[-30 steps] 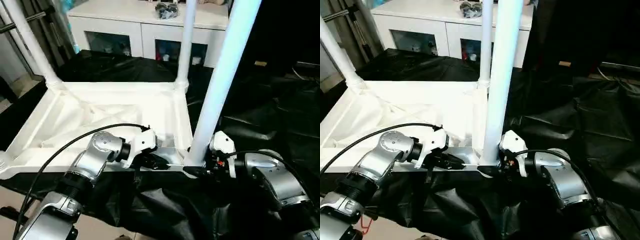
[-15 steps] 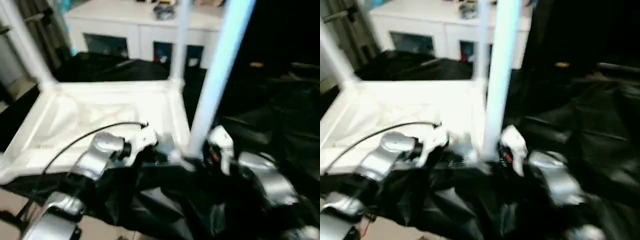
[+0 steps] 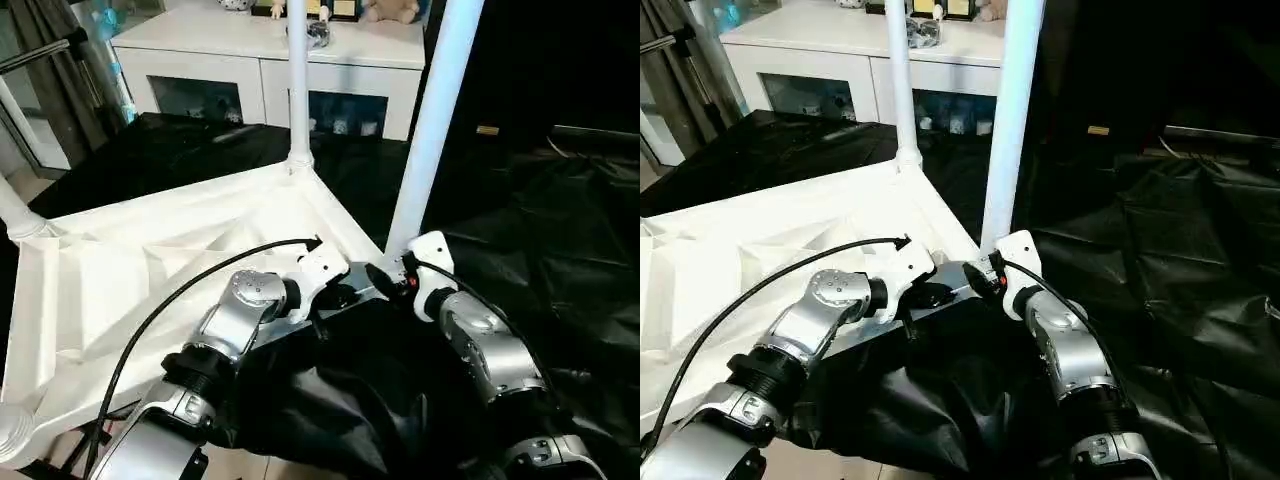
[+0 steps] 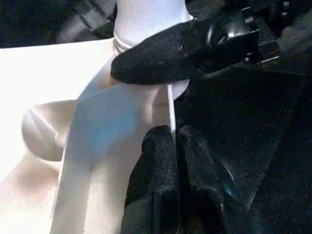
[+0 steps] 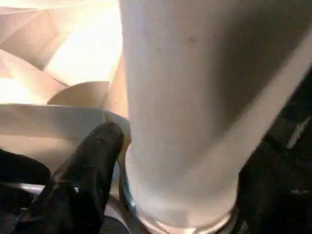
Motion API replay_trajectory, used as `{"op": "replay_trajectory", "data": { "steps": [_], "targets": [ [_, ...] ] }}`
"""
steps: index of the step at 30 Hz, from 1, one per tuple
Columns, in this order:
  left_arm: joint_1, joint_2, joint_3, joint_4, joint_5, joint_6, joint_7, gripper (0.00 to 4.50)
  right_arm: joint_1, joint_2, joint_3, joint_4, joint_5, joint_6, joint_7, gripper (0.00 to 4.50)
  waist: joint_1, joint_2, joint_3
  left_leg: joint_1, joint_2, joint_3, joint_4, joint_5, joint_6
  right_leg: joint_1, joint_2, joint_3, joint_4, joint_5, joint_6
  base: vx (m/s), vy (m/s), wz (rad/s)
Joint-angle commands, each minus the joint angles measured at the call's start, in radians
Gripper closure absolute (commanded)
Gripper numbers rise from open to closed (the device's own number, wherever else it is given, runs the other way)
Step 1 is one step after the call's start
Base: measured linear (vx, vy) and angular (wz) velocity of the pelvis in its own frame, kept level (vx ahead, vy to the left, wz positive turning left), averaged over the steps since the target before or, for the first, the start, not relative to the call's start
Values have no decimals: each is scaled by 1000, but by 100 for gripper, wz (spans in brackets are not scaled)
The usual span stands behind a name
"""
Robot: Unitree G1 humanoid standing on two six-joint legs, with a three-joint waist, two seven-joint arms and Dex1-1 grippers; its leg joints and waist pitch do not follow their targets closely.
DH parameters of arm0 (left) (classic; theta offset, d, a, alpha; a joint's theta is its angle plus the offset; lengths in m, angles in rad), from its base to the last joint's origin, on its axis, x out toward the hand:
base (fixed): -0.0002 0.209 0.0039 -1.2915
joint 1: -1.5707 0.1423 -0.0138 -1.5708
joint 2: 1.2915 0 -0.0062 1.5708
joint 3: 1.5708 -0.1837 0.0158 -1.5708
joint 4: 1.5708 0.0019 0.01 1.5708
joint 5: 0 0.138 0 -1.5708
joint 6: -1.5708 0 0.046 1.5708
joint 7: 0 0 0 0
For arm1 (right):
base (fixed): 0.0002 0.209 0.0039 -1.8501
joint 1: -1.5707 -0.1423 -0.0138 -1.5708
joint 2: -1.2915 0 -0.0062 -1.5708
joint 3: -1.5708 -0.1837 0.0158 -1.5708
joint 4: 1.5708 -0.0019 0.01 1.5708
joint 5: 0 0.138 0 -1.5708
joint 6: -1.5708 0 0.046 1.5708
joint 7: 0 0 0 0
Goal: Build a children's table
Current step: Rotate leg to tighten
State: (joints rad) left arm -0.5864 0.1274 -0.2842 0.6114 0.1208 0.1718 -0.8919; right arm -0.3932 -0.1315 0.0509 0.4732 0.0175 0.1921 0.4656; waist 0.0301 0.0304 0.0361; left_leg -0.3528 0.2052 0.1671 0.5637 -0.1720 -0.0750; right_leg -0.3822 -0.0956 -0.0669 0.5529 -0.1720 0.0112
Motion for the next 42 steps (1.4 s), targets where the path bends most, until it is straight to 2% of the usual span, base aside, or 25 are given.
{"op": "replay_trajectory", "data": {
  "steps": [1, 3, 5, 6, 7, 9, 12, 15, 18, 21, 22, 24, 26, 32, 34, 35, 37, 40, 41, 42],
  "targets": [
    [-9, -23, -79, -38, -20, -47, -88, 450, 13, 11, 103, -9, 5, 5, 101, 78, -5, 2, -42, 13, 11, -9, -79, -488, 2, 11, -39, 19, -88, -512, -113, 0, 0, 0],
    [-5, -11, -82, -45, -24, -58, -112, 450, 18, -6, 107, -29, 15, -3, 138, 78, 1, -1, -45, 11, 13, -6, -80, -460, 9, 15, -37, 23, -81, -447, -137, 0, 0, 0],
    [10, 27, -86, -71, -46, -65, -190, 450, 41, -75, 129, -91, 39, -27, 269, 78, 8, -4, -47, 6, 16, 1, -77, -409, 21, 21, -37, 30, -68, -361, -170, 0, 0, 0],
    [17, 50, -88, -88, -60, -66, -236, 450, 56, -119, 142, -128, 58, -40, 353, 78, 14, 0, -48, 7, 18, 3, -75, -395, 30, 22, -37, 33, -64, -337, -183, 0, 0, 0],
    [18, 52, -88, -89, -61, -66, -239, 450, 57, -122, 143, -130, 59, -41, 357, 78, 14, -1, -50, 7, 19, 5, -74, -386, 36, 24, -37, 34, -62, -319, -191, 57, -19, 9],
    [20, 74, -89, -94, -63, -84, -271, 450, 72, -163, 151, -163, 80, -63, 440, 78, 17, -1, -52, 4, 20, 9, -71, -338, 49, 26, -37, 35, -55, -253, -216, 57, -19, 8],
    [21, 97, -81, -92, -64, -91, -293, 450, 92, -215, 161, -204, 119, -46, 552, 78, 29, -1, -58, -3, 22, 11, -63, -240, 68, 36, -36, 35, -35, -139, -253, 34, -9, 3],
    [28, 122, -77, -96, -78, -97, -333, 450, 103, -251, 179, -220, 135, -33, 636, 78, 37, -3, -58, -5, 21, 13, -58, -212, 80, 40, -34, 34, -26, -92, -272, 0, 0, 0],
    [38, 151, -75, -105, -88, -103, -374, 450, 114, -275, 196, -250, 159, -15, 690, 78, 43, -3, -64, -7, 22, 14, -50, -166, 99, 40, -36, 34, -16, -38, -284, 0, 0, 0],
    [43, 166, -73, -112, -100, -104, -402, 450, 118, -279, 201, -270, 169, -1, 706, 104, 46, -1, -60, -8, 22, 15, -52, -181, 96, 37, -36, 33, -19, -73, -278, 0, 0, 0],
    [43, 167, -73, -110, -99, -107, -404, 450, 119, -278, 201, -272, 170, 2, 711, 112, 47, -4, -58, -7, 23, 15, -54, -200, 87, 36, -36, 33, -23, -109, -272, 0, 0, 0],
    [41, 166, -69, -106, -97, -111, -405, 450, 120, -274, 202, -279, 174, 15, 715, 128, 48, -2, -56, -4, 24, 13, -58, -238, 62, 33, -37, 35, -28, -175, -255, 0, 0, 0],
    [39, 166, -69, -106, -101, -111, -403, 450, 122, -273, 201, -285, 179, 23, 718, 148, 47, -5, -56, -3, 23, 13, -59, -246, 53, 33, -37, 36, -29, -193, -246, 0, 0, 0],
    [49, 162, -70, -116, -105, -104, -383, 450, 139, -268, 208, -295, 184, 32, 717, 180, 50, -9, -59, -6, 23, 13, -56, -209, 58, 34, -37, 37, -25, -158, -242, 0, 0, 0],
    [51, 156, -65, -113, -97, -100, -357, 450, 143, -249, 202, -294, 182, 48, 687, 184, 52, -7, -59, -6, 22, 14, -55, -201, 63, 33, -36, 36, -24, -146, -246, 0, 0, 0],
    [46, 136, -52, -102, -89, -84, -308, 450, 137, -218, 190, -265, 156, 35, 615, 185, 51, -10, -58, -6, 22, 14, -56, -201, 63, 33, -36, 37, -24, -150, -245, 0, 0, 0],
    [41, 124, -46, -96, -87, -72, -284, 450, 130, -199, 178, -245, 141, 41, 562, 186, 49, -8, -55, -5, 21, 13, -58, -221, 49, 30, -38, 37, -30, -195, -235, 0, 0, 0],
    [31, 100, -42, -82, -77, -56, -235, 450, 109, -158, 151, -191, 110, 49, 442, 186, 36, -6, -49, -3, 17, 10, -66, -295, 13, 27, -38, 36, -43, -328, -196, 0, 0, 0],
    [15, 58, -41, -55, -59, -40, -156, 450, 79, -102, 119, -118, 94, 64, 320, 186, 31, -9, -49, -1, 15, 8, -67, -317, 3, 24, -38, 36, -48, -371, -179, 0, 0, 0],
    [9, 33, -44, -45, -50, -31, -121, 450, 67, -73, 114, -84, 80, 67, 261, 186, 21, -7, -46, 0, 13, 5, -68, -339, -8, 21, -37, 35, -51, -404, -172, 0, 0, 0]
  ]
}}
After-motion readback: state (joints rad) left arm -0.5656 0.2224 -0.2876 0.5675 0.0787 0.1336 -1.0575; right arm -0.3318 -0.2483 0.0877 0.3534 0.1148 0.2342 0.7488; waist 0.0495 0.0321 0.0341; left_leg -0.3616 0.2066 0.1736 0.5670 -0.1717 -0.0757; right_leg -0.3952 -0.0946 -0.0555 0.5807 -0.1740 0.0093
